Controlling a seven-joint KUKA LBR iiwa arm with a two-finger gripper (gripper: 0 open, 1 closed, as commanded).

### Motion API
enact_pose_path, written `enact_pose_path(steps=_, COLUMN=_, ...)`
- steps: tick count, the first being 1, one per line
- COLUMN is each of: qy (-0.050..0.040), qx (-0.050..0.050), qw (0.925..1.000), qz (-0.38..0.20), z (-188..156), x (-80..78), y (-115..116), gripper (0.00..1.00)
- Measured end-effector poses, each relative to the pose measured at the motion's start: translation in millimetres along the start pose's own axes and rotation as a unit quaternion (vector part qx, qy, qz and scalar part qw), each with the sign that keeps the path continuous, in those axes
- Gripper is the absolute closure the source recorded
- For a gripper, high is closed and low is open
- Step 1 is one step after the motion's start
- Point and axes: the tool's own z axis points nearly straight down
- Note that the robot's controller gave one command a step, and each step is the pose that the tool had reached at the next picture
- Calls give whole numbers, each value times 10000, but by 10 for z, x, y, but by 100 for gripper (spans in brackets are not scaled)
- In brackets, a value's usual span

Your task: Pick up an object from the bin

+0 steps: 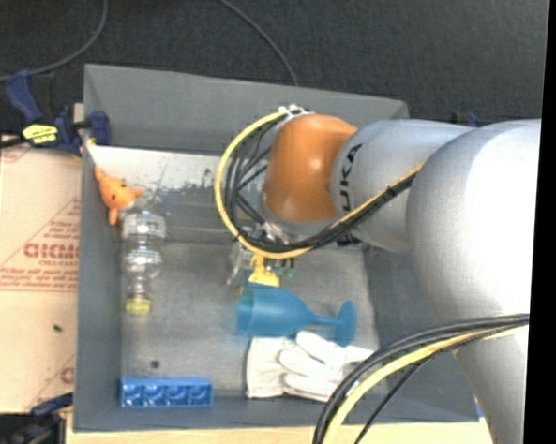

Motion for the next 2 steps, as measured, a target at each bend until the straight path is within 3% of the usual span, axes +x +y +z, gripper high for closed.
enact_pose_path(steps=1, qy=8, qx=-3, qw=10000, qz=-11, z=-2, x=130, y=65, gripper=100)
enact_pose_path(steps=2, qy=-2, qx=-14, qw=9994, qz=342, z=-6, x=173, y=-138, gripper=100)
